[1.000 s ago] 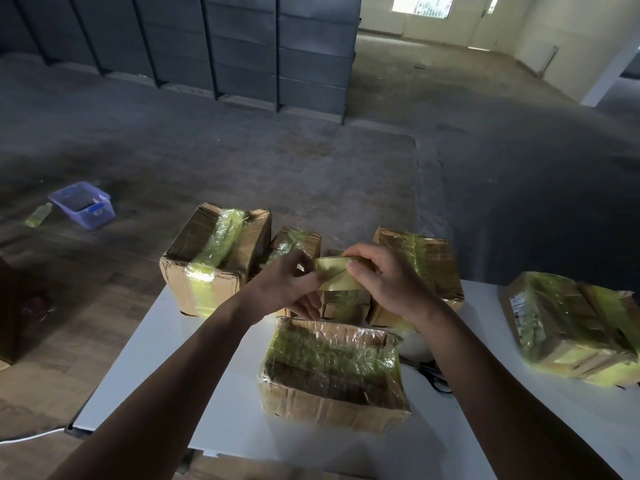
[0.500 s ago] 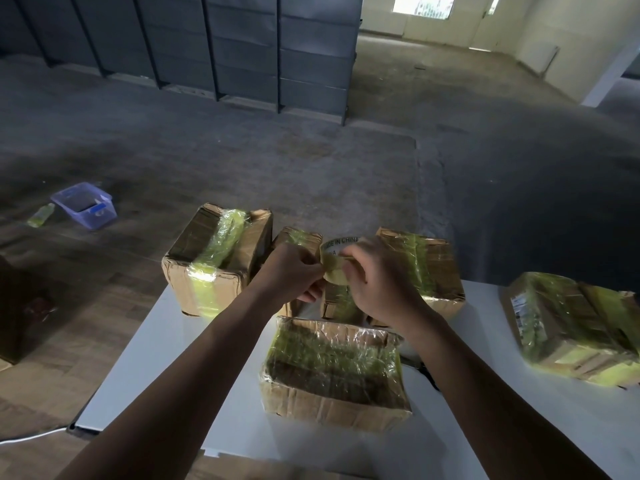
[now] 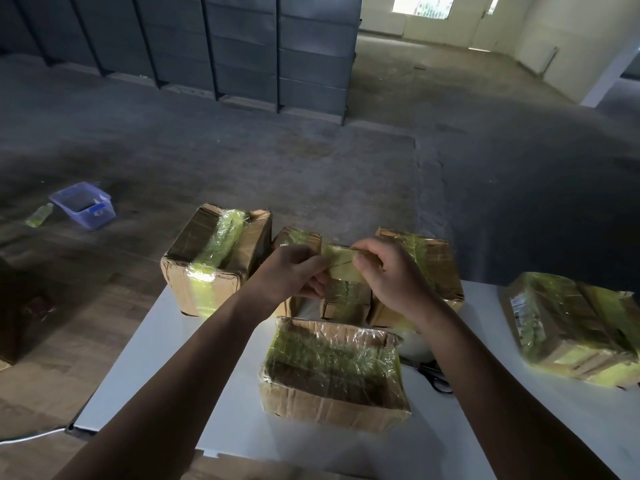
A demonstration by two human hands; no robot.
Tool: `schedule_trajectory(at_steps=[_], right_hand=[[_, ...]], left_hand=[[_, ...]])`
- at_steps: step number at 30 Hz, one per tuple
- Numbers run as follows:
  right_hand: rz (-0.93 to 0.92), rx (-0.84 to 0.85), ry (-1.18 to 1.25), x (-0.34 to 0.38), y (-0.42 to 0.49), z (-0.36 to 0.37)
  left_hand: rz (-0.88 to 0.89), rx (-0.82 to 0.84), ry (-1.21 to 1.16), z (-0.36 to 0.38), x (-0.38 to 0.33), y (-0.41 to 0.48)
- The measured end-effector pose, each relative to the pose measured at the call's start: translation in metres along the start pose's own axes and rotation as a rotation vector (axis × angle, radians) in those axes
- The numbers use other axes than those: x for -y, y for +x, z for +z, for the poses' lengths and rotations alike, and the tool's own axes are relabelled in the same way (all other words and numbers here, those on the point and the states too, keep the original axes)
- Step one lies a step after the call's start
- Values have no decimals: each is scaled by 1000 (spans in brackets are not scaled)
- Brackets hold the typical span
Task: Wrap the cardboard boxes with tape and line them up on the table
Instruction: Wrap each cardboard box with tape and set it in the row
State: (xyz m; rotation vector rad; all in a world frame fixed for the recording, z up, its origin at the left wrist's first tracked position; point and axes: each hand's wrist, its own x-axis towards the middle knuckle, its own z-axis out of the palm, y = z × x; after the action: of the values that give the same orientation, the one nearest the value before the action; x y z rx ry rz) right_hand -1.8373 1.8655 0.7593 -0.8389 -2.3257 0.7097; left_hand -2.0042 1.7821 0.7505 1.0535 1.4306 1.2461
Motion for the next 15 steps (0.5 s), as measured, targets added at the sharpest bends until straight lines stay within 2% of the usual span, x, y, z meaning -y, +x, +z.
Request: schedule_trajectory(at_steps=[4,10,15], right_hand=[[3,10,-11,-3,-1,1],[26,24,-23,-4,-3,3],[18,19,-45,-2,-2,4]], left_hand=[[36,-23,152,3,4,1],[-41,-13,105,-2,7,5],[-3,-94,341,3,6,8]])
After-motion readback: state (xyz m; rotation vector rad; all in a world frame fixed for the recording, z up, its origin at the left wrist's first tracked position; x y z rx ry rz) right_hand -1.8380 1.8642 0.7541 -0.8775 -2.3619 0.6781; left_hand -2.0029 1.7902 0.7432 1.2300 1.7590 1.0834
